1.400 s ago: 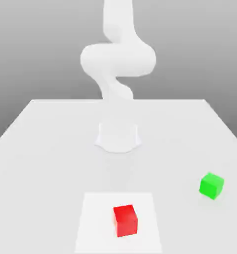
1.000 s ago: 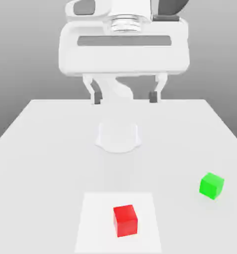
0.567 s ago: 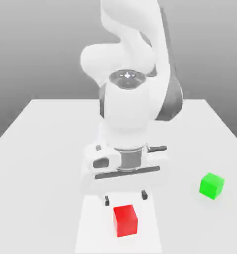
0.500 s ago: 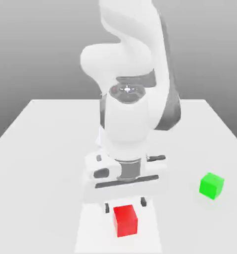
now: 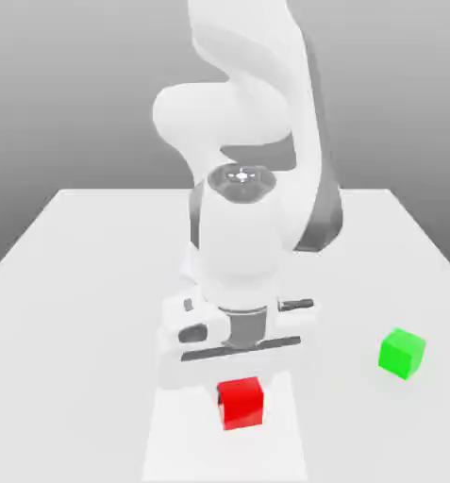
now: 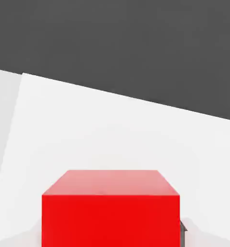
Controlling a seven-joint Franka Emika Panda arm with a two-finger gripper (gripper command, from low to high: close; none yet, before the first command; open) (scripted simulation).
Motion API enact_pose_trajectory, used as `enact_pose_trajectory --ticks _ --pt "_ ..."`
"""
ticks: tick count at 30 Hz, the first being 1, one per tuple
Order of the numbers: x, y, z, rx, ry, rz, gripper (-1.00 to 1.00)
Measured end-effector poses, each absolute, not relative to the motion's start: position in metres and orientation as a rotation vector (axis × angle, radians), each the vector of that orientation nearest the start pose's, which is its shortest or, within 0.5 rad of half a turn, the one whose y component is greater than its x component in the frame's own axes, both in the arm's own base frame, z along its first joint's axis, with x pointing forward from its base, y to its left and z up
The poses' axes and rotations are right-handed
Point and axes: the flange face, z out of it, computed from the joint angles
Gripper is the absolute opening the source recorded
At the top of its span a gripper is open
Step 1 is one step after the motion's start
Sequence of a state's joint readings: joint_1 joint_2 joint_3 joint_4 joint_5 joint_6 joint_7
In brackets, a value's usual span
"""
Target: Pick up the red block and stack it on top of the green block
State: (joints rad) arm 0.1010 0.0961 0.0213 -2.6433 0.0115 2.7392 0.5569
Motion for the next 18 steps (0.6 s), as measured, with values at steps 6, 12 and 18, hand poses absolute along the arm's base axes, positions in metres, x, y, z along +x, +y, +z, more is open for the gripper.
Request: enact_pose_trajectory --ticks 6,12,18 --pt "0.341 0.227 0.236 -3.111 -0.325 0.010 -1.00" --pt "0.282 0.284 0.221 -3.032 -0.827 0.000 -1.00" --pt "0.282 0.282 0.184 -3.032 -0.828 0.000 1.00"
